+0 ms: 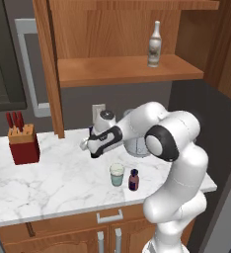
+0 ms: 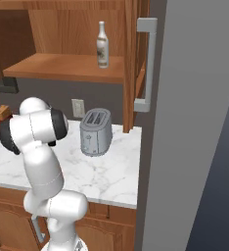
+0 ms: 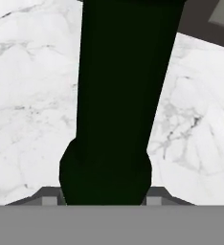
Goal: Sort all alcoholic drinks to one cabinet, and non-alcoholic drinks to the other.
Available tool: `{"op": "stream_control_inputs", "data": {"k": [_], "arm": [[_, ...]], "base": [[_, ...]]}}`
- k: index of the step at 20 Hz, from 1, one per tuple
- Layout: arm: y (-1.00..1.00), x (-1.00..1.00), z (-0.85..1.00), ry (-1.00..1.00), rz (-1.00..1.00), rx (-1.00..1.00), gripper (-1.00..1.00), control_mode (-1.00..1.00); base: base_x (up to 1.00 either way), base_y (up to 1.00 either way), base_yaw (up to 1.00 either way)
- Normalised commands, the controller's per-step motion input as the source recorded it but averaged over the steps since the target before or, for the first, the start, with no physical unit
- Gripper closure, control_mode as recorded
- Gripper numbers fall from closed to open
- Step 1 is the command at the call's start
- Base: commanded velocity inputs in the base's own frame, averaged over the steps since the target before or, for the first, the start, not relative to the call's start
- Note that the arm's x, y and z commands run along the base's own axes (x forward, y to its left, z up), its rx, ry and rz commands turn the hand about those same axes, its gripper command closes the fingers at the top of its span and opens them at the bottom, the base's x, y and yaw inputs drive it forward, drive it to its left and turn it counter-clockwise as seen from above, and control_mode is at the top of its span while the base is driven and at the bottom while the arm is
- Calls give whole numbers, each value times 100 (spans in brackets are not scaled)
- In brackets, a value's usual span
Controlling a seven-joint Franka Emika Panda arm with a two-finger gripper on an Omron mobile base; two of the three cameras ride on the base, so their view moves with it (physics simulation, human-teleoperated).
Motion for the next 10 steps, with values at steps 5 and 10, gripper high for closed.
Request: {"op": "stream_control_inputs", "data": {"k": [5,10], "arm": [[0,2,20,0,0,0,100,-100],[0,-40,96,-10,0,0,100,-100]], "base": [[0,0,0],[0,0,0]]}}
